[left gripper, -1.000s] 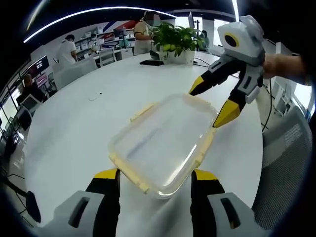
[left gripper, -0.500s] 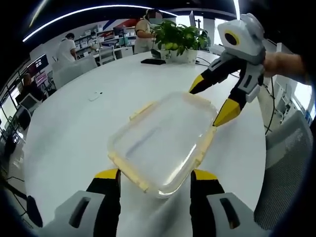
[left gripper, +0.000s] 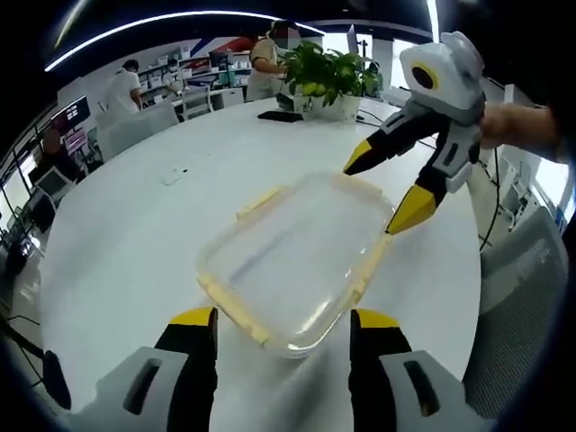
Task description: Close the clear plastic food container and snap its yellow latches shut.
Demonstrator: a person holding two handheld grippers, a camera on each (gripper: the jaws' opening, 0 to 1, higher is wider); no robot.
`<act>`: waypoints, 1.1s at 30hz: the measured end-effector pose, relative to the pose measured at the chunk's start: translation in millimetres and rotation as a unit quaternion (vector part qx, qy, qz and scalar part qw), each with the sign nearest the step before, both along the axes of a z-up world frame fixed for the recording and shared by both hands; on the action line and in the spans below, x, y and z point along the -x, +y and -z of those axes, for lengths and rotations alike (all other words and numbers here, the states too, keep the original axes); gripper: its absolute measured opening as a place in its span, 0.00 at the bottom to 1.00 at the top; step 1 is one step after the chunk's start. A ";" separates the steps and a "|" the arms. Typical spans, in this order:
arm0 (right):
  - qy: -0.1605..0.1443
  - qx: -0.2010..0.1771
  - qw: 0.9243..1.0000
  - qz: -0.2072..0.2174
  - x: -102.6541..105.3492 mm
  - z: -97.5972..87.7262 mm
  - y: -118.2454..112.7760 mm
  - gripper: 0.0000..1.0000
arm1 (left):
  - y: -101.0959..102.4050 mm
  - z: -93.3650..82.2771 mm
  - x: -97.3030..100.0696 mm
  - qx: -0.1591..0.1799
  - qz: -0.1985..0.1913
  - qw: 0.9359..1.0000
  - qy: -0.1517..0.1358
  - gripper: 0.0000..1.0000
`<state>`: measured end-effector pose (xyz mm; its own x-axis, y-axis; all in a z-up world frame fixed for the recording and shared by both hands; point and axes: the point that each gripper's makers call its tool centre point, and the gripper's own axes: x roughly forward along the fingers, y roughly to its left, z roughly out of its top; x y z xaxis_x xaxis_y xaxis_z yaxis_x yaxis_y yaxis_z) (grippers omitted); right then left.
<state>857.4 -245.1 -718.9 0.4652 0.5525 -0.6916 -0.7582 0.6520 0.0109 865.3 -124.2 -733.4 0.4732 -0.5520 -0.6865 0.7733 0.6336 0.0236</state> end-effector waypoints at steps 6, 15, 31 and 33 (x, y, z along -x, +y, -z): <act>-0.015 -0.007 1.000 0.002 13.7 -8.1 -0.5 0.57 | 4.2 -12.2 18.5 0.026 -0.006 1.000 -0.010 0.58; -0.038 -0.019 0.999 0.019 41.1 -16.9 -8.3 0.62 | 11.2 -26.7 43.2 0.042 -0.013 0.999 -0.027 0.68; -0.060 -0.024 0.997 0.041 87.0 -27.0 -35.1 0.75 | 24.2 -37.5 84.4 0.034 -0.008 0.997 -0.063 0.89; -0.062 -0.028 0.997 0.043 91.9 -26.8 -37.3 0.77 | 24.9 -39.2 87.9 0.036 -0.007 0.997 -0.069 0.91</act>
<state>765.5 -282.4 -692.1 0.5924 0.5439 -0.5943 -0.6980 0.7149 -0.0415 777.4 -99.3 -694.3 0.5683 -0.5904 -0.5731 0.7572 0.6478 0.0834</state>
